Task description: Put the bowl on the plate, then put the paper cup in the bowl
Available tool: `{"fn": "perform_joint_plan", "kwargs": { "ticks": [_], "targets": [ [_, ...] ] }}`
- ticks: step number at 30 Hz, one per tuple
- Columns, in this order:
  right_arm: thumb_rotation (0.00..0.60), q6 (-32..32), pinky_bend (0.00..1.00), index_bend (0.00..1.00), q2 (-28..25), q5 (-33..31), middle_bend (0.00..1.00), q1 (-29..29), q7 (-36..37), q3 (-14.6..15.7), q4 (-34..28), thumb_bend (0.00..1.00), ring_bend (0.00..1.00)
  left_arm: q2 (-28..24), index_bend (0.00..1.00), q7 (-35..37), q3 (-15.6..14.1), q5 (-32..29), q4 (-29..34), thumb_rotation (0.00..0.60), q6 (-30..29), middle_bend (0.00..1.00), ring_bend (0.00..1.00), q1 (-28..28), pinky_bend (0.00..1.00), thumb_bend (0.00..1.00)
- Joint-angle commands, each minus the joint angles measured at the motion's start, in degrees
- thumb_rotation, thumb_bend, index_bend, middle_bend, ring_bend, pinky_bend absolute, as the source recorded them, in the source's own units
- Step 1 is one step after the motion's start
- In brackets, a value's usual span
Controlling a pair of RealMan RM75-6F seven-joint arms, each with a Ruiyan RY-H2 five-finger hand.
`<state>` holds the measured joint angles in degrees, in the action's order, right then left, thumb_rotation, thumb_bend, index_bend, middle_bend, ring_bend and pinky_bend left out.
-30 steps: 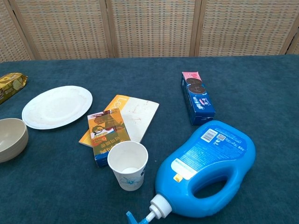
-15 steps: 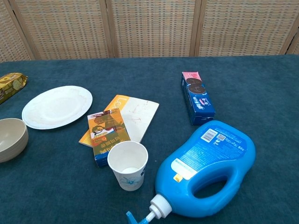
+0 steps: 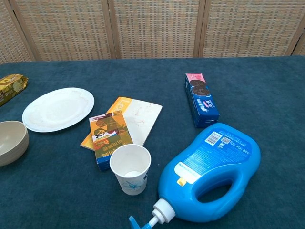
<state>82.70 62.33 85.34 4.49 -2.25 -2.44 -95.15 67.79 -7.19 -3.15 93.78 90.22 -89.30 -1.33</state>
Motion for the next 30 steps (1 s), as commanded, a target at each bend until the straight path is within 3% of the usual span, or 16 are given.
{"fn": "perform_joint_plan", "kwargs": {
  "ticks": [1, 13, 30],
  "targets": [
    [0.600, -0.01, 0.00, 0.00, -0.04, -0.01, 0.00, -0.02, 0.11, 0.00, 0.02, 0.14, 0.00, 1.81, 0.27, -0.04, -0.85, -0.72, -3.25, 0.600, 2.49, 0.00, 0.00, -0.17, 0.00, 0.16],
    [0.600, -0.09, 0.00, 0.00, -0.14, -0.02, 0.00, -0.06, 0.60, -0.03, -0.02, 0.14, 0.00, 5.92, 0.35, -0.10, 1.31, -3.87, -8.26, 0.600, 8.41, 0.00, 0.00, -3.47, 0.00, 0.21],
    [0.600, 0.16, 0.00, 0.00, -0.39, -0.21, 0.00, -0.25, 1.51, -0.25, 0.15, 0.14, 0.00, 8.45, 0.39, -2.98, 2.88, -7.25, -9.33, 0.600, 14.38, 0.00, 0.00, -7.31, 0.00, 0.24]
  ]
}}
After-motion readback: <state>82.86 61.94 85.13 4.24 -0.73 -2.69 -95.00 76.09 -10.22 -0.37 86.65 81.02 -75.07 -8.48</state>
